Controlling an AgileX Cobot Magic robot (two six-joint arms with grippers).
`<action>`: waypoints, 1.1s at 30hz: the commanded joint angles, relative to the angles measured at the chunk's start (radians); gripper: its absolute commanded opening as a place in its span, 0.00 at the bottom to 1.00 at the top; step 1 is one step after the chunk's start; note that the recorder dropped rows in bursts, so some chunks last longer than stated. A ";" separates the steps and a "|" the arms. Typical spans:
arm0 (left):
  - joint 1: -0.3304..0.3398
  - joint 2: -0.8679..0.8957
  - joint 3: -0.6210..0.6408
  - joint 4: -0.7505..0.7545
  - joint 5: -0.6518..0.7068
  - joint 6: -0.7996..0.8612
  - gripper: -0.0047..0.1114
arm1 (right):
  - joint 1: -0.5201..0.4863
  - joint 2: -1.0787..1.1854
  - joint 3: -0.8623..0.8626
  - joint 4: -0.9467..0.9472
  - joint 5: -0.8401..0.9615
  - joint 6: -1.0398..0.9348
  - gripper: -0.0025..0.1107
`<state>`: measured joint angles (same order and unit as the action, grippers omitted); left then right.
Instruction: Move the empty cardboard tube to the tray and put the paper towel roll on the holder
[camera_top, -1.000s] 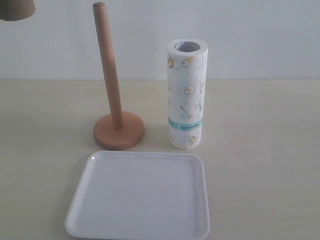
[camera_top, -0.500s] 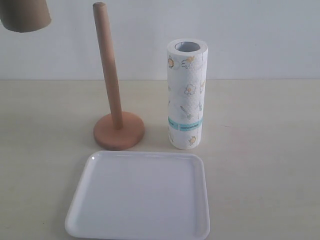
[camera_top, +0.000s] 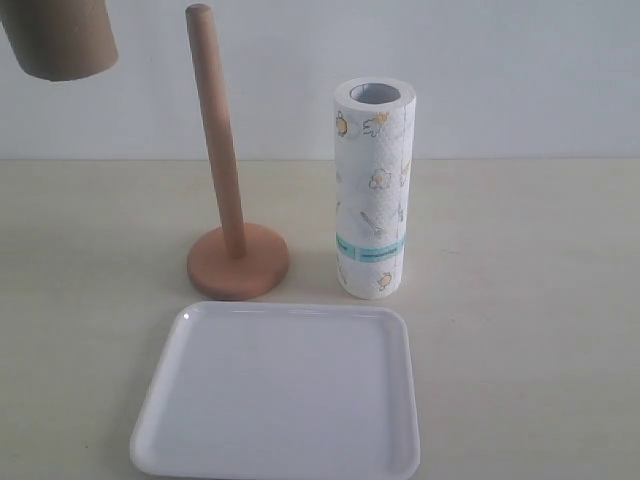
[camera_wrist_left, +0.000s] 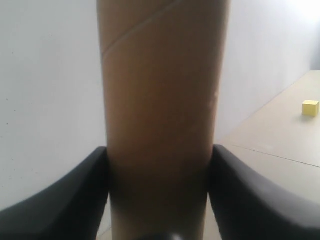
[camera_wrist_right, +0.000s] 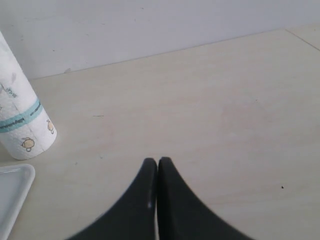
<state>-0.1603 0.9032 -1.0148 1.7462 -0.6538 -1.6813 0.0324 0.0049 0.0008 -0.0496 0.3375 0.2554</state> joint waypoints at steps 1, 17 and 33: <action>-0.001 0.000 0.004 -0.002 0.031 -0.013 0.08 | -0.003 -0.005 -0.001 -0.006 -0.004 -0.003 0.02; -0.001 -0.021 0.041 -0.771 0.124 0.825 0.08 | -0.003 -0.005 -0.001 -0.006 -0.004 -0.003 0.02; -0.008 -0.118 0.050 -0.827 0.689 1.189 0.08 | -0.003 -0.005 -0.001 -0.006 -0.004 -0.003 0.02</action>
<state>-0.1603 0.8046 -0.9686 0.9219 -0.0693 -0.4989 0.0324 0.0049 0.0008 -0.0496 0.3375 0.2554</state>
